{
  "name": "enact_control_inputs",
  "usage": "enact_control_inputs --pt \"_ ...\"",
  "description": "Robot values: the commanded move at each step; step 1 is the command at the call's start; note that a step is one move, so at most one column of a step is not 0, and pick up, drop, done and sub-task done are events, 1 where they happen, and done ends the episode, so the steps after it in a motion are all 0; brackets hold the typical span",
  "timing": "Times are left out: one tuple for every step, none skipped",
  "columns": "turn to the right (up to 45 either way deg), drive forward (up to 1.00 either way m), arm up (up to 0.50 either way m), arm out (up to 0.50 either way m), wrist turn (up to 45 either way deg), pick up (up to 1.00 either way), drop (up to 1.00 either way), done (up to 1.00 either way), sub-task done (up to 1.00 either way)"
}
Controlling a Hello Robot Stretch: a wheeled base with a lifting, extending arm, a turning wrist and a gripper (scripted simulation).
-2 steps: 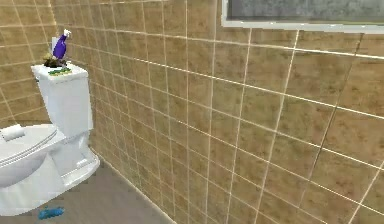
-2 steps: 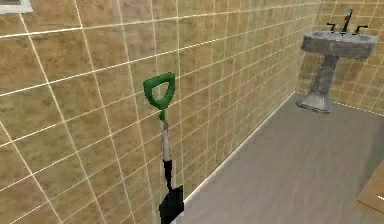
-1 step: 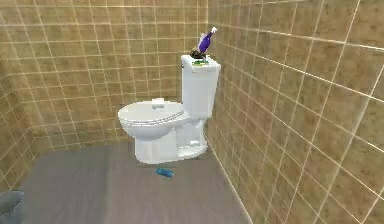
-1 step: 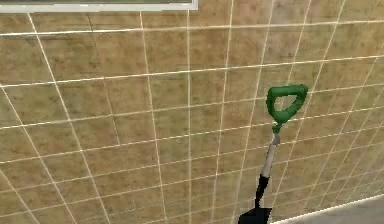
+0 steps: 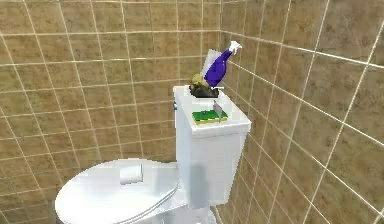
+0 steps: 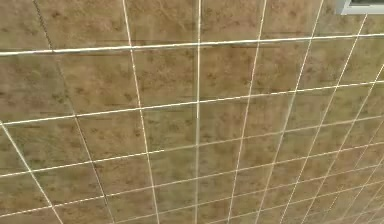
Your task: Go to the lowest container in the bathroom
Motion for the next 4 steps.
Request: enact_control_inputs --pt "-9.0 0.0 0.0 0.0 0.0 0.0 0.0 0.0 0.0" --pt "0.0 0.25 0.0 0.0 0.0 0.0 0.0 0.0 0.0" --pt "45.0 0.0 0.0 0.0 0.0 0.0 0.0 0.0 0.0" --pt "45.0 0.0 0.0 0.0 0.0 0.0 0.0 0.0 0.0"
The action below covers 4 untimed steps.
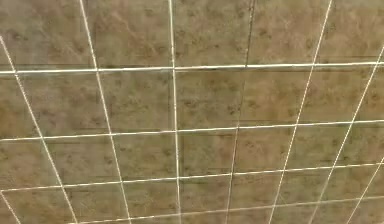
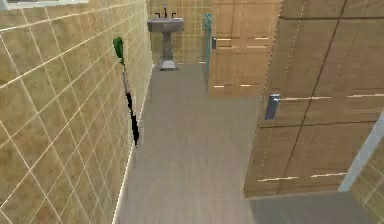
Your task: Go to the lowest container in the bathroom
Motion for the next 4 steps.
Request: enact_control_inputs --pt "45.0 0.0 0.0 0.0 0.0 0.0 0.0 0.0 0.0" --pt "42.0 0.0 0.0 0.0 0.0 0.0 0.0 0.0 0.0" --pt "0.0 1.0 0.0 0.0 0.0 0.0 0.0 0.0 0.0" --pt "0.0 1.0 0.0 0.0 0.0 0.0 0.0 0.0 0.0"
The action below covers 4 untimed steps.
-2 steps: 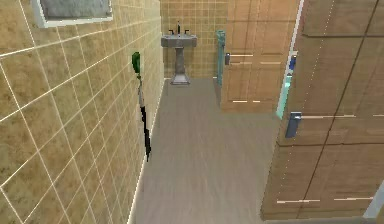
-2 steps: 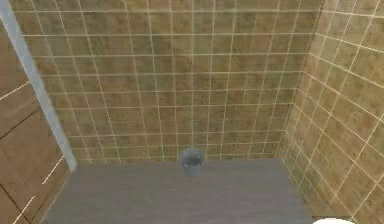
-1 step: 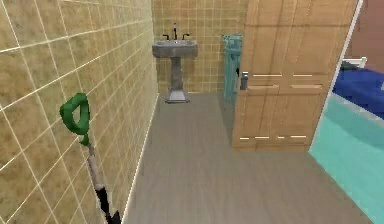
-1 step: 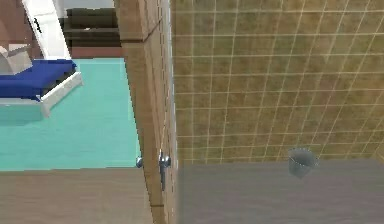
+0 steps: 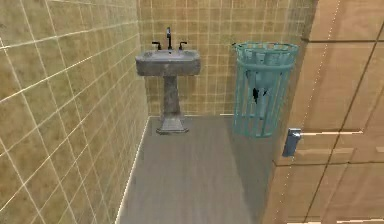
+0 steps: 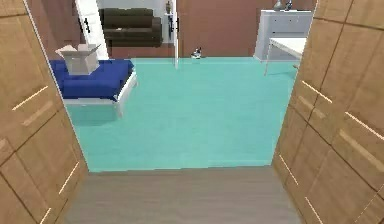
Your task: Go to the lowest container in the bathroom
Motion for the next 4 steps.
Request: enact_control_inputs --pt "0.0 1.0 0.0 0.0 0.0 0.0 0.0 0.0 0.0" --pt "0.0 0.15 0.0 0.0 0.0 0.0 0.0 0.0 0.0" --pt "21.0 0.0 0.0 0.0 0.0 0.0 0.0 0.0 0.0" --pt "0.0 0.3 0.0 0.0 0.0 0.0 0.0 0.0 0.0"
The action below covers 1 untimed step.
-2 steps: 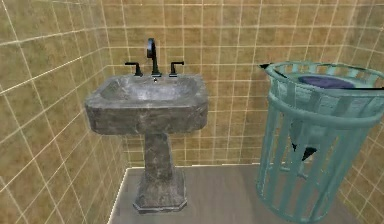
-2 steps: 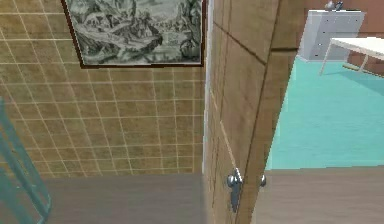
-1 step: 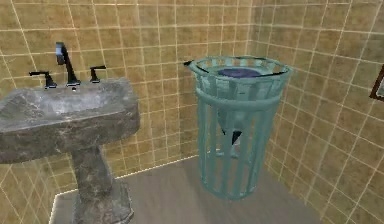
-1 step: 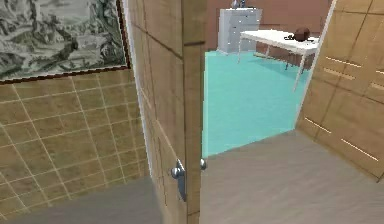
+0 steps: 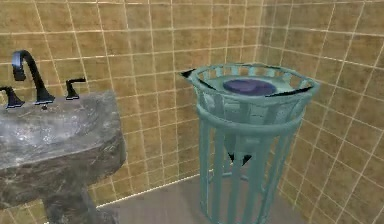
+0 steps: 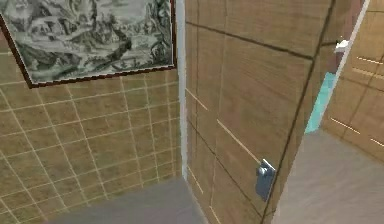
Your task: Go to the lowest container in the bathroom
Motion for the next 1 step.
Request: enact_control_inputs --pt "15.0 0.0 0.0 0.0 0.0 0.0 0.0 0.0 0.0"
